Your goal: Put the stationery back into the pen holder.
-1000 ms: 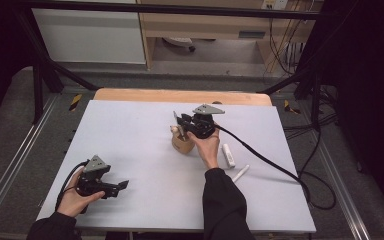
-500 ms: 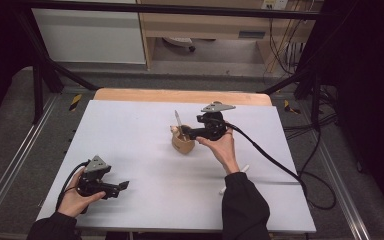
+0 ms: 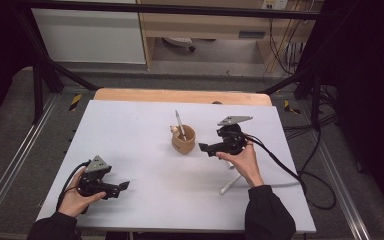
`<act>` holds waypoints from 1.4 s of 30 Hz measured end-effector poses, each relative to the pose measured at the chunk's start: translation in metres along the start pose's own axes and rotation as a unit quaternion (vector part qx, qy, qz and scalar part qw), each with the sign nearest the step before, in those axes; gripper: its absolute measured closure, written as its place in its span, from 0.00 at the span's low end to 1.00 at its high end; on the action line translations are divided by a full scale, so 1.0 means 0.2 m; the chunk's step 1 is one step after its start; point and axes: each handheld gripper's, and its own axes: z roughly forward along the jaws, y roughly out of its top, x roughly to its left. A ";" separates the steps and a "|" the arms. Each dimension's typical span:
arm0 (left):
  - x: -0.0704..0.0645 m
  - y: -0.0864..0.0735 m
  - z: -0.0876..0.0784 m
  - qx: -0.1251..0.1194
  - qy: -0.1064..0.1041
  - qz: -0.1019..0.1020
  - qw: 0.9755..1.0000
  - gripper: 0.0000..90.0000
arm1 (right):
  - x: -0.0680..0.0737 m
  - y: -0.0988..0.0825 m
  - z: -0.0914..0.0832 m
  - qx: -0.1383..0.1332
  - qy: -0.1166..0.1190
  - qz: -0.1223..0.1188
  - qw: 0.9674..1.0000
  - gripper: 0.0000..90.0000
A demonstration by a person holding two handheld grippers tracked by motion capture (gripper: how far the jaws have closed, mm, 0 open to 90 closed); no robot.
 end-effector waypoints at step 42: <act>-0.20 0.14 0.13 0.024 -0.021 0.027 0.999 0.07 | -0.43 -0.60 -0.22 0.079 -0.077 -0.001 0.994 1.00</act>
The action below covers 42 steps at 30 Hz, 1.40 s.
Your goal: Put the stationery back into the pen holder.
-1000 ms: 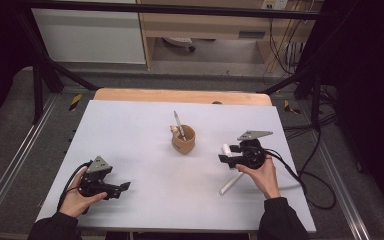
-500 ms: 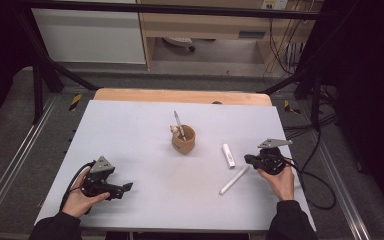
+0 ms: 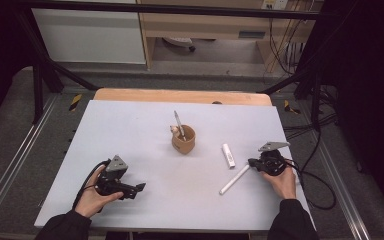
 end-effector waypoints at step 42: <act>-0.64 0.45 0.42 0.033 -0.079 0.071 0.994 0.07 | 0.08 -0.05 -0.11 -0.048 0.024 -0.007 0.999 0.73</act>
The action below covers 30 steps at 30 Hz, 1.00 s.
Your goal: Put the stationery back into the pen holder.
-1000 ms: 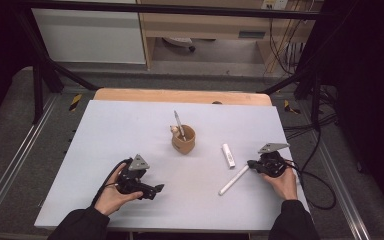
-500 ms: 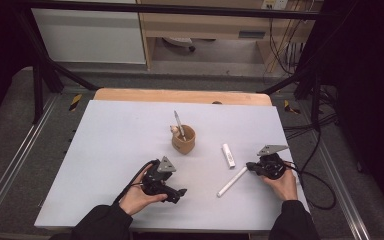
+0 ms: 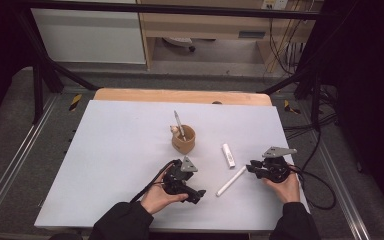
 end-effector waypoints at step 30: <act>-0.20 0.29 0.32 0.019 0.000 0.008 1.000 0.39 | -0.02 -0.05 -0.02 -0.004 -0.030 0.084 0.996 0.02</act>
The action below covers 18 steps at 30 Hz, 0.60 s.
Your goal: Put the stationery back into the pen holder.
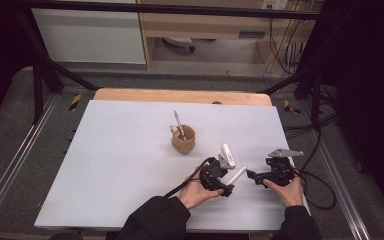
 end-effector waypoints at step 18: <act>-0.05 -0.01 0.04 0.036 0.005 0.015 0.999 0.76 | -0.01 0.00 -0.01 -0.004 0.000 0.000 1.000 0.02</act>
